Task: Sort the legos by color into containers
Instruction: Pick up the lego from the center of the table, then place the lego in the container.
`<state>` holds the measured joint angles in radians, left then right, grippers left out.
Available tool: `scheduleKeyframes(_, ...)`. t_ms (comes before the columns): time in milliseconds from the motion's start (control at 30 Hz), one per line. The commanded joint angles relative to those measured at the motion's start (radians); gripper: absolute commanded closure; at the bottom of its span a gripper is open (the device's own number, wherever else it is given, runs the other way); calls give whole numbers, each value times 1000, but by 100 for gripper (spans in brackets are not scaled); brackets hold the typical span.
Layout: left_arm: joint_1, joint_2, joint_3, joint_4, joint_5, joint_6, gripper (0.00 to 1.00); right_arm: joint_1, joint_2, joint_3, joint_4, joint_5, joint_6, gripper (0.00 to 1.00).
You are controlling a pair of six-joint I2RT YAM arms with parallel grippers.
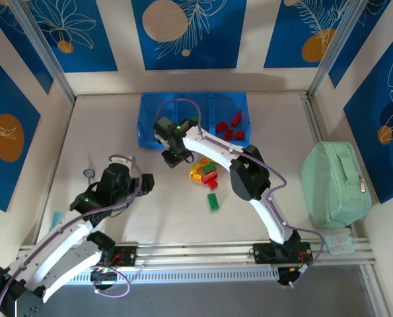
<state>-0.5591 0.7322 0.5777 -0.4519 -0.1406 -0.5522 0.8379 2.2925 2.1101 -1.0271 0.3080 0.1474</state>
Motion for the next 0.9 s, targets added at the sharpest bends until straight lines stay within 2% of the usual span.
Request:
scheduleKeyframes(0,-6,-19,-11,9,-19,-2,23,-9,-46,113,-7,-19,27,69)
scheduleKeyframes(133,-6,-29,-15,1,-17,-8,23,-19,68,331,-69,-44,20,69)
scheduleKeyframes(300,-6,-67,-13,-31,-29,-5,23,-23,241,610,-137,-14,15,68)
scheduleKeyframes(500,-7,-93,-5,-61,-34,6,23,-38,248,555,13,19,46,68)
scheduleKeyframes(867,-7,-97,9,-76,-40,18,23,-54,312,593,162,-6,33,65)
